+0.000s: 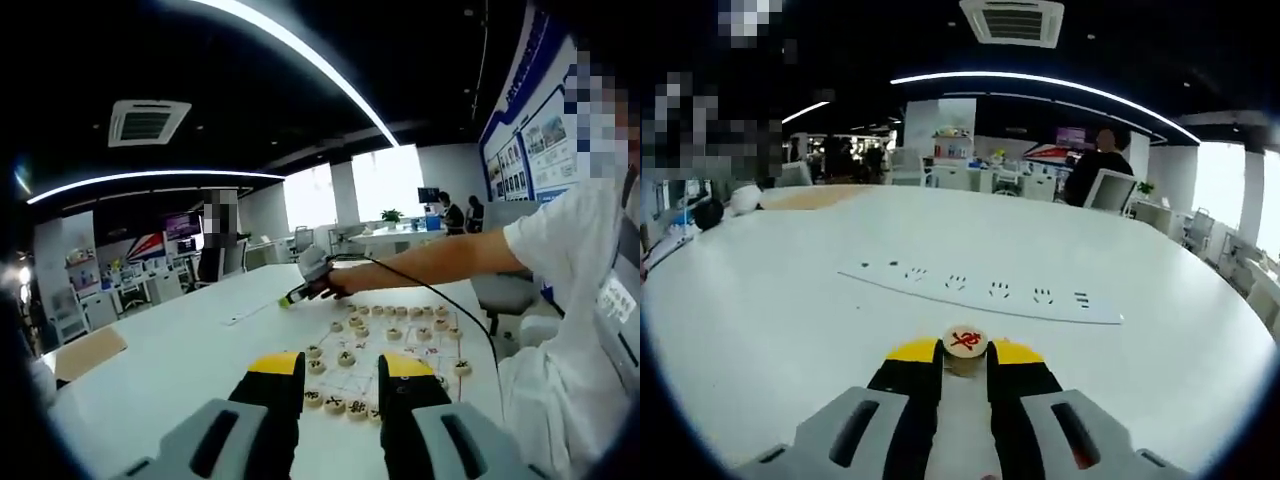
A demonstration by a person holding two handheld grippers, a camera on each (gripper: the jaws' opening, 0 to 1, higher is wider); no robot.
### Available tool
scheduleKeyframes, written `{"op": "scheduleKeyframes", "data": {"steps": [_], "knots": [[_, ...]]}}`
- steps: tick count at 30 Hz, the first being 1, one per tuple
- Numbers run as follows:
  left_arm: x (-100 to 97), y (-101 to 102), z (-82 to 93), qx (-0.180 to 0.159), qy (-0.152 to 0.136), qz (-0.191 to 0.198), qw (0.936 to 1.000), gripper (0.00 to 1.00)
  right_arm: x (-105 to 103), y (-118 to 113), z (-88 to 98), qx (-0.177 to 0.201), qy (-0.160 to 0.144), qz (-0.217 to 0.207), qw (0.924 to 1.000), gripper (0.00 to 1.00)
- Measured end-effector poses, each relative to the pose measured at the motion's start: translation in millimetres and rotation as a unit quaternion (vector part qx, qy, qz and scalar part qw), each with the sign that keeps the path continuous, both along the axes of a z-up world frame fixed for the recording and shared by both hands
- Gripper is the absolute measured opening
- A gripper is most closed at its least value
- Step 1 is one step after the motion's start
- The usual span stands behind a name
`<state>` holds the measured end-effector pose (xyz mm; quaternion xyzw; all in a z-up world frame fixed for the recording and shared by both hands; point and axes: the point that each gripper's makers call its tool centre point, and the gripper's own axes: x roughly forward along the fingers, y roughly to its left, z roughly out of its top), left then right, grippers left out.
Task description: Pick up the chess pieces one by one and place each piece onto its starting position on the chessboard, setting the pieces on their correct points until all the chess pieces are arranged in the starting layout
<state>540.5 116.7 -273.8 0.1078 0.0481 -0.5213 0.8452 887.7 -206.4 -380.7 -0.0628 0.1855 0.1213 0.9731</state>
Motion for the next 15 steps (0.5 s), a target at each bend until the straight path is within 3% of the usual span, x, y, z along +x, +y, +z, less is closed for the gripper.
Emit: {"op": "scheduleKeyframes", "data": {"steps": [3,5,8,15], "knots": [[0.1,-1.8,-0.2,0.002,0.0,-0.001,1.0,0.31,-31.3,9.3,16.3,-0.008,-0.003,0.031,0.9995,0.19],[-0.9,-3.3,1.2,0.003,-0.002,-0.004,1.0,0.31,-54.1,17.1,34.5,-0.005,-0.024,0.057,0.9981,0.19],[-2.4,-4.6,3.1,0.004,-0.004,-0.006,1.0,0.31,-95.2,26.2,47.1,-0.048,-0.051,0.102,0.9923,0.19],[-4.7,-5.7,3.8,0.007,-0.006,-0.004,0.9999,0.31,-210.9,32.9,67.7,0.009,-0.062,0.154,0.9861,0.19]]}}
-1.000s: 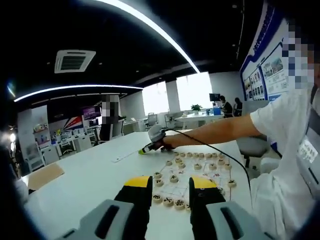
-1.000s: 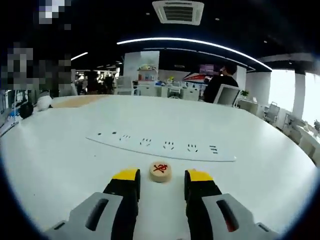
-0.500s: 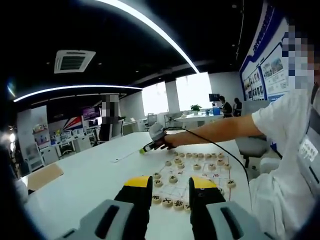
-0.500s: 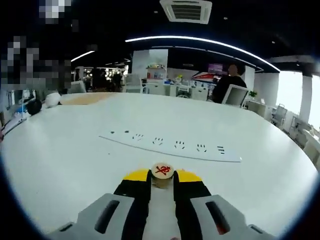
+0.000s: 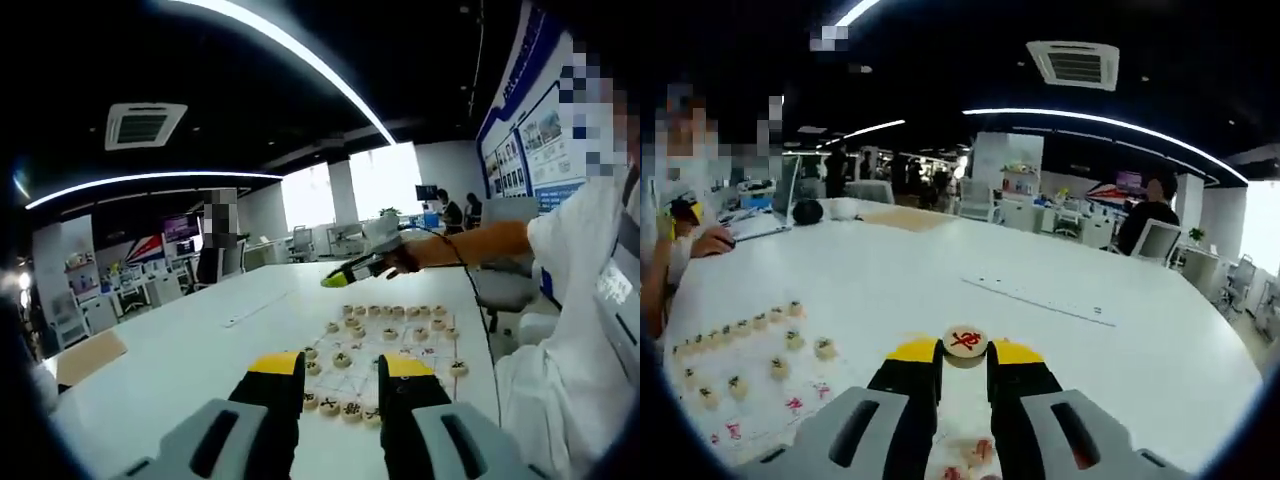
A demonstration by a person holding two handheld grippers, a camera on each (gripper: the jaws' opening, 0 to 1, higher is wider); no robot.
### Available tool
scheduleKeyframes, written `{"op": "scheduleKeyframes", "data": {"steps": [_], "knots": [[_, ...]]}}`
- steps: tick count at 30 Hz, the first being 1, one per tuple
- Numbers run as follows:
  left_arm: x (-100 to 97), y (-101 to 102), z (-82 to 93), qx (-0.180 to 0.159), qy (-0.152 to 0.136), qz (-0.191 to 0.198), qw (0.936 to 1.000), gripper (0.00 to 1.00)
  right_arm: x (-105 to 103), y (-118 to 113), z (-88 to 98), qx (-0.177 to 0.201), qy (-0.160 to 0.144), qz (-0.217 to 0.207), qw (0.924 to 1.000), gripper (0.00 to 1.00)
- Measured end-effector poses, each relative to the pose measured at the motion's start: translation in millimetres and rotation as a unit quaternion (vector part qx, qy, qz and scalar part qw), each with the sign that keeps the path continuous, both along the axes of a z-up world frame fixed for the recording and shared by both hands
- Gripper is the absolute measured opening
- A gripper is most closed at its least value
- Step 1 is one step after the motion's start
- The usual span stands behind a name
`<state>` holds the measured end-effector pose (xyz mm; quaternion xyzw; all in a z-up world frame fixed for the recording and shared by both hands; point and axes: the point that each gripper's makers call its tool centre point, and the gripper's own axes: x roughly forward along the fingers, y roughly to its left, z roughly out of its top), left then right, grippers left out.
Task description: Pick up the chess pieces one by one and place each piece onto its starting position on the chessboard, setting the pieces on their correct points until all the chess pieces are arranged in the starting layout
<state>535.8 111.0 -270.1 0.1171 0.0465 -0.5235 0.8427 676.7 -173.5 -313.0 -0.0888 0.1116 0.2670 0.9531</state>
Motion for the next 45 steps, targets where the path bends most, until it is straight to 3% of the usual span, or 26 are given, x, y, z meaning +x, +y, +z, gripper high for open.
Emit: {"op": "scheduleKeyframes", "data": {"steps": [3,6,11,14,16,23,26,30,38,40,41,42,45], "knots": [[-1.8,-1.4,-1.6,0.003,0.0,-0.002,1.0,0.31,-49.0,-2.3,3.3,0.006,0.012,0.013,0.9998,0.19],[-1.3,-2.4,-2.5,0.004,0.0,-0.001,1.0,0.31,-84.0,-1.4,3.1,0.01,0.019,0.022,0.9995,0.19],[-5.3,-4.9,-3.9,0.009,-0.002,-0.006,0.9999,0.31,-144.2,-0.4,-14.6,0.019,0.043,0.036,0.9982,0.19],[-7.9,-4.6,-4.0,0.009,-0.003,-0.007,0.9999,0.31,-164.1,-6.9,-27.0,0.013,0.042,0.019,0.9988,0.19],[-8.9,-3.6,-3.5,0.008,-0.004,-0.006,0.9999,0.31,-185.8,-11.0,-41.0,0.021,0.059,0.003,0.998,0.19],[-11.5,-5.2,-4.6,0.01,-0.006,-0.008,0.9999,0.31,-229.3,-17.2,-66.9,0.022,0.082,-0.001,0.9963,0.19],[-12.9,-6.9,-5.4,0.011,-0.006,-0.01,0.9999,0.31,-239.0,-19.5,-75.1,0.024,0.091,-0.006,0.9956,0.19],[-12.8,-6.4,-4.7,0.011,-0.006,-0.01,0.9999,0.31,-240.6,-27.3,-91.7,-0.001,0.107,-0.014,0.9942,0.19],[-10.5,-4.7,-4.7,0.011,-0.005,-0.007,0.9999,0.31,-236.3,-35.5,-90.3,-0.003,0.103,-0.023,0.9944,0.21],[-10.4,-5.3,-5.1,0.011,-0.004,-0.008,0.9999,0.31,-236.2,-35.6,-84.8,0.005,0.09,-0.023,0.9957,0.29],[-10.4,-5.7,-5.4,0.011,-0.004,-0.008,0.9999,0.31,-234.3,-33.6,-75.9,0.025,0.075,-0.025,0.9965,0.39],[-10.5,-6.0,-5.8,0.011,-0.004,-0.009,0.9999,0.31,-234.5,-32.6,-68.9,0.038,0.07,-0.021,0.9966,0.42],[-10.3,-6.7,-6.2,0.012,-0.004,-0.009,0.9999,0.31,-224.9,-32.2,-32.5,0.098,0.038,-0.034,0.9938,0.4]]}}
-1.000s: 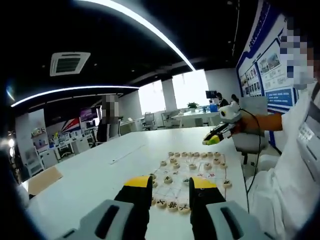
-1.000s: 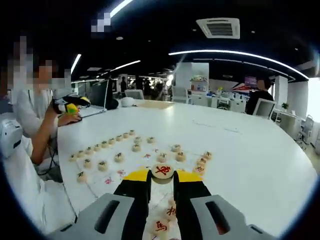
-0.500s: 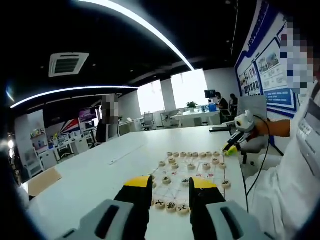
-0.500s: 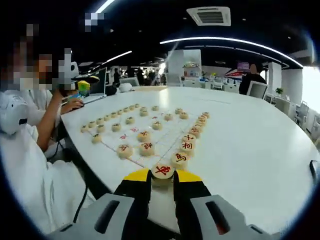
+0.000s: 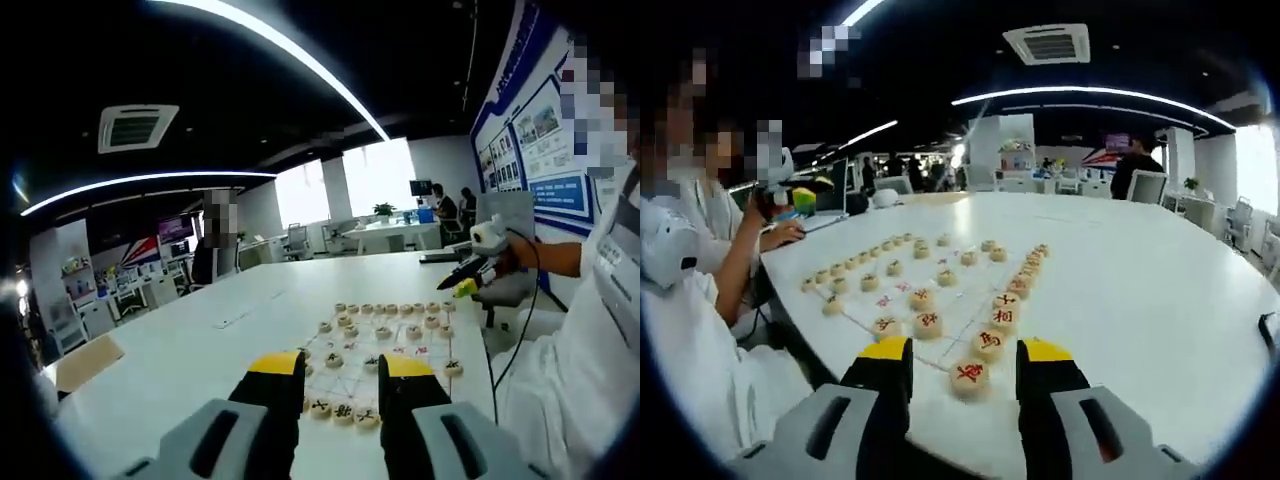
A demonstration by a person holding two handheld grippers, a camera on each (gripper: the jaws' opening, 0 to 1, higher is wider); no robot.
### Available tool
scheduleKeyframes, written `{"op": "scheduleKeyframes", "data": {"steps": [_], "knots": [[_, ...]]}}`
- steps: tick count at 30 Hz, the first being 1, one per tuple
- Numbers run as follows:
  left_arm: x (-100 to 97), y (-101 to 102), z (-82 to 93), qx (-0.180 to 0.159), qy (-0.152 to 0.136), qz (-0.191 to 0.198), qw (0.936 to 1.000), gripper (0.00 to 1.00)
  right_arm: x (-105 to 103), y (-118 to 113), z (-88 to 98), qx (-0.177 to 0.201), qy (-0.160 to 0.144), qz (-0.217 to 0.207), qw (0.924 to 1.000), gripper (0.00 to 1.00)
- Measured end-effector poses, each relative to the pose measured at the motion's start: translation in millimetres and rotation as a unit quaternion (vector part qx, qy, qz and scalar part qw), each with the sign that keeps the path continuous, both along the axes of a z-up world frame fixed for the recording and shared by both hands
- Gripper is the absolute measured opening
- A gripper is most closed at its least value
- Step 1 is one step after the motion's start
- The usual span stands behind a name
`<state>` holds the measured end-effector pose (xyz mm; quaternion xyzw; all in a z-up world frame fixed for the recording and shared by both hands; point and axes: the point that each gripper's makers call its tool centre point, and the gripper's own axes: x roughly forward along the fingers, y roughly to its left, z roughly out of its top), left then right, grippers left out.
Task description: Pick up the chess pieces one by one and place each piece onto its starting position on the chessboard, setting the pieces on their correct points until all the chess pieces are arranged in the starting layout
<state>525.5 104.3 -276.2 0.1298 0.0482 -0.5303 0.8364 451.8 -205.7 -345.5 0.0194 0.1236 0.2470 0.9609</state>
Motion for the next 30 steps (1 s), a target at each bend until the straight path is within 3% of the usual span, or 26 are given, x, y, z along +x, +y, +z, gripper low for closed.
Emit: {"op": "scheduleKeyframes", "data": {"steps": [2,7,10,12,14,22,26,28,30], "knots": [[0.0,-0.3,0.8,-0.001,0.0,0.0,1.0,0.31,10.9,1.4,24.5,0.016,-0.024,-0.005,0.9996,0.41],[-1.4,1.8,4.2,-0.005,-0.003,0.001,1.0,0.31,50.9,3.3,78.3,0.007,-0.076,-0.027,0.9967,0.41],[-1.1,6.6,5.1,-0.01,0.0,0.003,0.9999,0.31,67.0,14.0,94.4,0.01,-0.082,-0.009,0.9965,0.41],[1.8,10.0,7.4,-0.017,0.006,0.012,0.9998,0.31,80.3,20.6,101.6,-0.01,-0.084,-0.002,0.9964,0.4],[4.3,12.8,9.3,-0.022,0.008,0.019,0.9995,0.31,90.4,23.9,107.4,-0.037,-0.092,0.0,0.9951,0.4],[17.4,26.3,29.3,-0.06,0.007,0.07,0.9957,0.31,110.1,59.5,123.9,-0.039,-0.118,0.041,0.9914,0.33],[20.9,34.7,41.1,-0.078,0.001,0.09,0.9929,0.31,111.4,74.9,116.4,-0.006,-0.13,0.068,0.9892,0.33],[22.7,41.0,48.3,-0.099,0.006,0.101,0.99,0.31,113.5,80.2,102.5,-0.012,-0.093,0.081,0.9922,0.32],[23.1,45.8,51.5,-0.101,0.005,0.103,0.9895,0.31,114.4,84.0,104.5,-0.043,-0.118,0.093,0.9878,0.32]]}}
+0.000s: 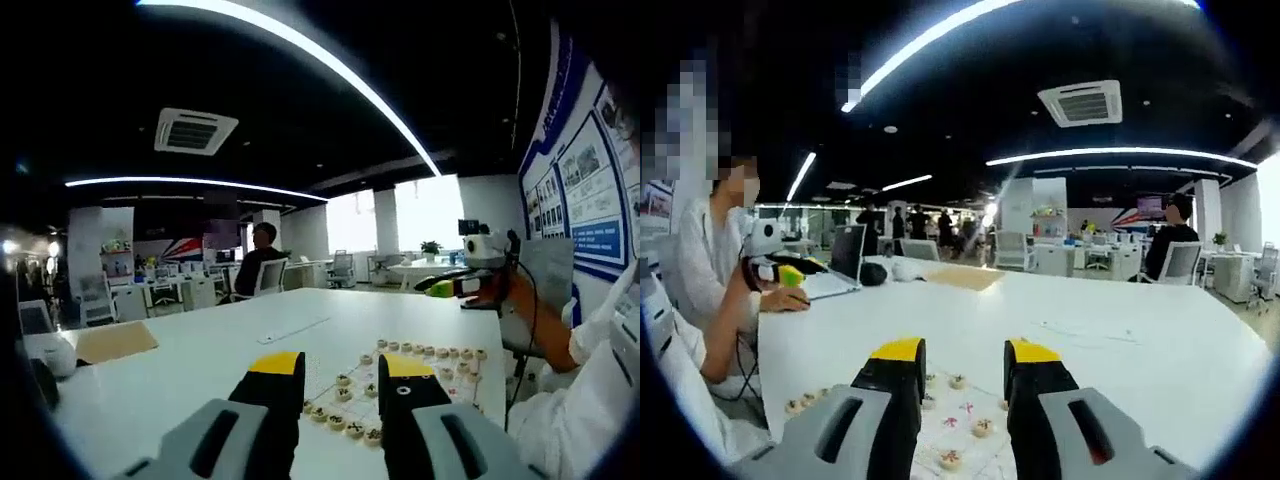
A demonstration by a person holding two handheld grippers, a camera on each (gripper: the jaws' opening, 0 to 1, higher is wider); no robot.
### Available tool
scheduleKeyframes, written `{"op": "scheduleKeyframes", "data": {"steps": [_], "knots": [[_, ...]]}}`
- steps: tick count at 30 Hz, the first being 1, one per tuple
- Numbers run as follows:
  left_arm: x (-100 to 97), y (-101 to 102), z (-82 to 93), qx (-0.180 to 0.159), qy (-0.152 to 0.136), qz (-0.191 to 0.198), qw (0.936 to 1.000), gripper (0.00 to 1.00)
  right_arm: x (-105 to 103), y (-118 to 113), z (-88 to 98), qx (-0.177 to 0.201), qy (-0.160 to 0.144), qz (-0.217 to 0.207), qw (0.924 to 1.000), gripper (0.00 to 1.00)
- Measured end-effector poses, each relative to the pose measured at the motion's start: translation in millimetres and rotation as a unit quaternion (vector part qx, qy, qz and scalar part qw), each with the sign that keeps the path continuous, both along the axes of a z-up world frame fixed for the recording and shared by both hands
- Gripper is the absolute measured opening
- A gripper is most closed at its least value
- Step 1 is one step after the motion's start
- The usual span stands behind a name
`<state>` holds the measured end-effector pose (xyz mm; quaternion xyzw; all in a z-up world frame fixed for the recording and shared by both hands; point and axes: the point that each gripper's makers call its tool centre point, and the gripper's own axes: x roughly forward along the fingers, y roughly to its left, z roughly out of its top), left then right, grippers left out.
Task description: Pick up the chess pieces one by one and place each piece onto its starting position on the chessboard, setting the pieces on their correct points until all the chess pieces are arranged in the starting layout
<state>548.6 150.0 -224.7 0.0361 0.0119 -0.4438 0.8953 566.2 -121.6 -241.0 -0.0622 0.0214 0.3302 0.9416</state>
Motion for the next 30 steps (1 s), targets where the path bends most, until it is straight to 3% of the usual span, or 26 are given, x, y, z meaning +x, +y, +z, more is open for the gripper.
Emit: {"op": "scheduleKeyframes", "data": {"steps": [6,11,17,30], "knots": [[0.4,11.3,8.0,-0.015,0.001,0.021,0.9997,0.3,-15.7,28.6,19.6,0.035,-0.014,0.049,0.9981,0.32],[-8.2,7.4,10.2,-0.007,-0.004,0.017,0.9998,0.3,-31.1,41.0,23.1,0.014,-0.026,0.063,0.9976,0.32],[-15.4,-2.1,9.3,0.001,-0.008,0.006,1.0,0.3,-38.6,38.2,36.6,0.02,-0.042,0.062,0.997,0.32],[-11.6,-7.4,3.9,0.006,-0.004,0.0,1.0,0.3,-34.5,24.1,40.5,0.004,-0.045,0.035,0.9984,0.32]]}}
